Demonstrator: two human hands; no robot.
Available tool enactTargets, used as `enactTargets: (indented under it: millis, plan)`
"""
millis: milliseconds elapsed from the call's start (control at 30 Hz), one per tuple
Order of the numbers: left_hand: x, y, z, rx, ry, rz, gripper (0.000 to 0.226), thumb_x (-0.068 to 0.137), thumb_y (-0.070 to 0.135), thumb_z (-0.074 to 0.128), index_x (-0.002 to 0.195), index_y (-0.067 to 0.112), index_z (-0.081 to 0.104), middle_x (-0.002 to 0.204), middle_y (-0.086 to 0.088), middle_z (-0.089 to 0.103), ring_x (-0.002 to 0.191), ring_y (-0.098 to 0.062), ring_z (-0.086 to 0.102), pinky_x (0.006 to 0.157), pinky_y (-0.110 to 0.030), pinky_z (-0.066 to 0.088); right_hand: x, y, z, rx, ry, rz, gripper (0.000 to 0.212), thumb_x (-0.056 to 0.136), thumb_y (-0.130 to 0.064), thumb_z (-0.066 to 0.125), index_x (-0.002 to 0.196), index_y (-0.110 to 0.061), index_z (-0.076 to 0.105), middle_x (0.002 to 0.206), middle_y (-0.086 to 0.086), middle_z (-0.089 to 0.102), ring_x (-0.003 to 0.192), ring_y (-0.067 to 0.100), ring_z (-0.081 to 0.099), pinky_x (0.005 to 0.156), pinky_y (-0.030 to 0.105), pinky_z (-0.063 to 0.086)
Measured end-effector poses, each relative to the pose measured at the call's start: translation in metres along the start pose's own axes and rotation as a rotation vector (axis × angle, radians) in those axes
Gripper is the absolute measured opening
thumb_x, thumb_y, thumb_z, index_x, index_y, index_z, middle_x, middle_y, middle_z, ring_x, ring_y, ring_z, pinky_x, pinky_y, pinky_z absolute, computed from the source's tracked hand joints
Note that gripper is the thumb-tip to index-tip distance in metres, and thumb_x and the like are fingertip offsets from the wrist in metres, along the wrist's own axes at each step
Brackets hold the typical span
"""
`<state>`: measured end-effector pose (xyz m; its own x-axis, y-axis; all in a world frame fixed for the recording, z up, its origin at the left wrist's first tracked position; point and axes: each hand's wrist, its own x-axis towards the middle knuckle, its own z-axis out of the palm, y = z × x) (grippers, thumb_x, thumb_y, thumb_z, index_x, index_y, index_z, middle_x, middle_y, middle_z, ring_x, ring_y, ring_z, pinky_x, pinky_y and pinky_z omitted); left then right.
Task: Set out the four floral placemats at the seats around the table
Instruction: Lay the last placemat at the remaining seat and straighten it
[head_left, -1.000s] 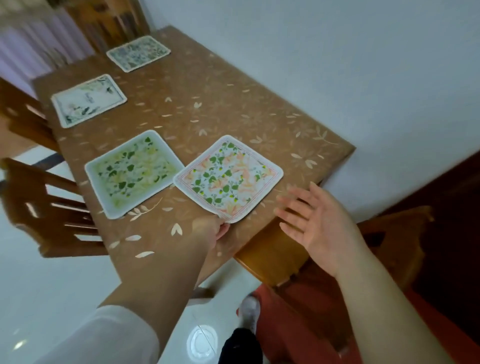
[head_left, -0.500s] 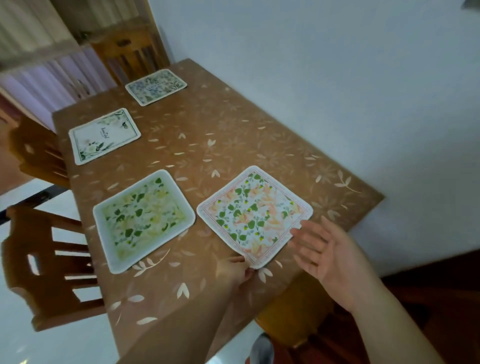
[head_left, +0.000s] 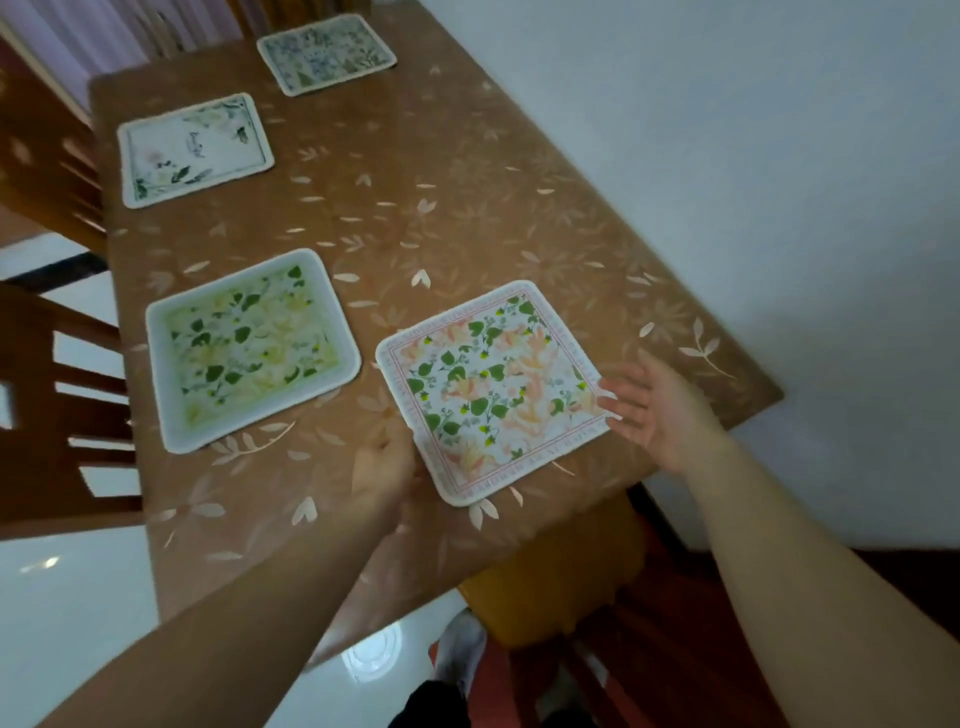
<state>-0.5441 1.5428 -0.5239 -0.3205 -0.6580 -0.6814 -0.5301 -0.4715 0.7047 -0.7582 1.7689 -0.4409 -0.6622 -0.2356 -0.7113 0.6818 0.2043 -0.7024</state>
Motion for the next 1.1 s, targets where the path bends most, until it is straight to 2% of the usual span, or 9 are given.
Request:
enactTargets:
  millis: [100, 233, 333, 500, 600, 667, 767, 833, 1100]
  plan:
    - [0.003, 0.018, 0.003, -0.116, 0.004, -0.048, 0.029, 0.088, 0.039, 0.049, 0.083, 0.014, 0.061, 0.067, -0.003, 0.066, 0.07, -0.024, 0.064, 0.065, -0.037, 0.054, 0.033, -0.002, -0.004, -0.116, -0.034, -0.007, 0.039, 0.104, -0.054, 0.046, 0.11, -0.021, 0.068, 0.116, 0.001, 0.073, 0.112, 0.023, 0.068, 0.082, 0.038, 0.053]
    - [0.006, 0.023, 0.008, -0.266, -0.031, -0.14, 0.05, 0.094, 0.054, 0.047, 0.104, 0.008, 0.06, 0.091, -0.009, 0.063, 0.084, -0.025, 0.063, 0.075, -0.041, 0.053, 0.068, -0.004, -0.01, -0.266, -0.047, -0.061, 0.044, 0.107, -0.049, 0.043, 0.129, -0.017, 0.063, 0.118, 0.0, 0.074, 0.102, 0.016, 0.07, 0.077, 0.033, 0.051]
    - [0.007, 0.016, 0.017, -0.333, -0.001, -0.15, 0.051, 0.094, 0.059, 0.045, 0.091, 0.01, 0.061, 0.086, -0.007, 0.066, 0.084, -0.023, 0.065, 0.073, -0.039, 0.054, 0.092, -0.002, -0.013, -0.344, -0.089, -0.054, 0.044, 0.107, -0.049, 0.042, 0.135, -0.018, 0.057, 0.107, -0.005, 0.073, 0.095, 0.011, 0.068, 0.073, 0.035, 0.05]
    - [0.001, 0.005, 0.032, -0.364, 0.043, -0.085, 0.05, 0.092, 0.06, 0.044, 0.091, 0.016, 0.068, 0.065, 0.004, 0.077, 0.084, -0.019, 0.071, 0.069, -0.037, 0.052, 0.109, 0.01, -0.01, -0.42, -0.144, -0.01, 0.033, 0.105, -0.049, 0.042, 0.109, -0.023, 0.063, 0.106, -0.002, 0.072, 0.094, 0.017, 0.067, 0.078, 0.037, 0.049]
    - [-0.006, 0.004, 0.039, -0.324, 0.065, -0.038, 0.044, 0.095, 0.057, 0.043, 0.078, 0.019, 0.059, 0.072, 0.001, 0.072, 0.072, -0.013, 0.073, 0.067, -0.033, 0.054, 0.112, 0.013, -0.014, -0.455, -0.064, -0.15, 0.03, 0.105, -0.038, 0.047, 0.082, -0.024, 0.06, 0.067, -0.018, 0.073, 0.058, -0.005, 0.069, 0.047, 0.017, 0.05]
    - [-0.007, 0.005, 0.043, -0.328, 0.093, -0.009, 0.043, 0.095, 0.057, 0.043, 0.074, 0.022, 0.056, 0.067, 0.0, 0.068, 0.059, -0.012, 0.07, 0.064, -0.032, 0.055, 0.118, 0.009, -0.018, -0.48, -0.022, -0.2, 0.028, 0.106, -0.038, 0.048, 0.084, -0.024, 0.058, 0.063, -0.019, 0.065, 0.045, -0.015, 0.061, 0.039, 0.013, 0.044]
    - [-0.006, 0.006, 0.047, -0.339, 0.097, -0.003, 0.05, 0.093, 0.059, 0.042, 0.083, 0.016, 0.066, 0.056, 0.005, 0.072, 0.051, -0.01, 0.07, 0.064, -0.034, 0.053, 0.132, 0.004, -0.021, -0.491, -0.102, -0.098, 0.048, 0.105, -0.05, 0.043, 0.131, -0.015, 0.062, 0.113, 0.001, 0.074, 0.089, 0.006, 0.075, 0.083, 0.037, 0.057]
    - [-0.006, 0.005, 0.049, -0.333, 0.116, -0.009, 0.054, 0.091, 0.061, 0.044, 0.084, 0.013, 0.068, 0.056, 0.005, 0.072, 0.051, -0.01, 0.071, 0.068, -0.037, 0.055, 0.137, 0.003, -0.022, -0.503, -0.129, -0.036, 0.058, 0.106, -0.052, 0.04, 0.149, -0.016, 0.052, 0.128, 0.006, 0.072, 0.114, 0.023, 0.069, 0.108, 0.054, 0.048]
    - [-0.023, 0.006, 0.053, -0.367, 0.108, -0.029, 0.048, 0.096, 0.056, 0.046, 0.094, 0.012, 0.067, 0.084, -0.003, 0.073, 0.084, -0.019, 0.069, 0.068, -0.034, 0.051, 0.12, 0.001, -0.044, -0.477, -0.17, 0.013, 0.054, 0.107, -0.055, 0.034, 0.132, -0.021, 0.068, 0.113, 0.0, 0.075, 0.101, 0.017, 0.068, 0.074, 0.037, 0.046]
